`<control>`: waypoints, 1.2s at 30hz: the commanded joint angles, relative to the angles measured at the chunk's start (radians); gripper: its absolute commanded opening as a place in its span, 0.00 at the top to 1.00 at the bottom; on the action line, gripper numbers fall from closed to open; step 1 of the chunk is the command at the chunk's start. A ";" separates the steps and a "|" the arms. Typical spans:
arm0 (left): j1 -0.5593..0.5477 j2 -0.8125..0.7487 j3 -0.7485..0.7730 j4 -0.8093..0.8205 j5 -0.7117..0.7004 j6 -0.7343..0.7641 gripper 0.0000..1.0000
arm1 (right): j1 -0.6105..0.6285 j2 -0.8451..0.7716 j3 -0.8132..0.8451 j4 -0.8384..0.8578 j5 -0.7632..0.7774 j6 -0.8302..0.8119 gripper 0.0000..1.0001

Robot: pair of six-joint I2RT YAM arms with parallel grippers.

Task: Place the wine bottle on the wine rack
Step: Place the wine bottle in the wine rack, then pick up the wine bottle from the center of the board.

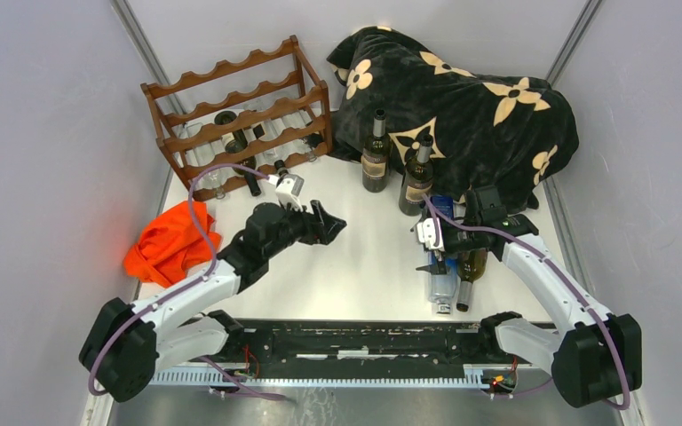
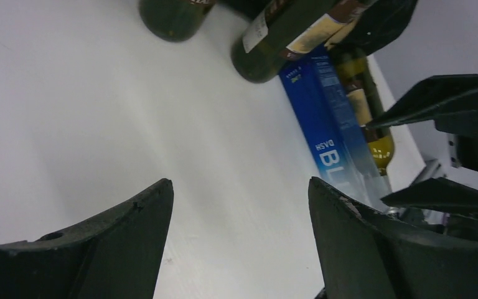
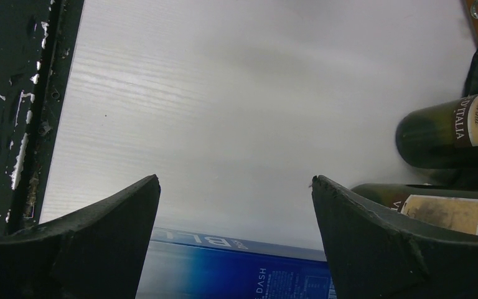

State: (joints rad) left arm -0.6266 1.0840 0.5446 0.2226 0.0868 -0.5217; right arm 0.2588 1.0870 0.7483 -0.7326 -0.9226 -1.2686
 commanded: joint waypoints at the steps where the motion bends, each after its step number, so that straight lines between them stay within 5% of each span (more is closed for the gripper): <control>1: -0.018 -0.071 -0.096 0.218 0.098 -0.186 0.16 | -0.015 -0.026 0.000 0.036 -0.004 0.022 0.02; 16: -0.229 -0.097 -0.179 0.320 -0.013 -0.255 0.19 | -0.162 -0.121 -0.017 0.201 -0.042 0.235 0.02; 25: -0.257 -0.099 -0.212 0.339 -0.057 -0.250 0.19 | -0.308 -0.138 -0.053 0.381 -0.058 0.479 0.02; 36: -0.259 -0.216 -0.242 0.343 -0.068 -0.251 0.18 | -0.332 -0.093 -0.073 0.440 -0.165 0.489 0.02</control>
State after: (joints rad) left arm -0.8799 0.9257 0.2935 0.5041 0.0345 -0.7437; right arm -0.0723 0.9863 0.6704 -0.3527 -1.0100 -0.8005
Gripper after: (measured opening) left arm 0.819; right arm 0.982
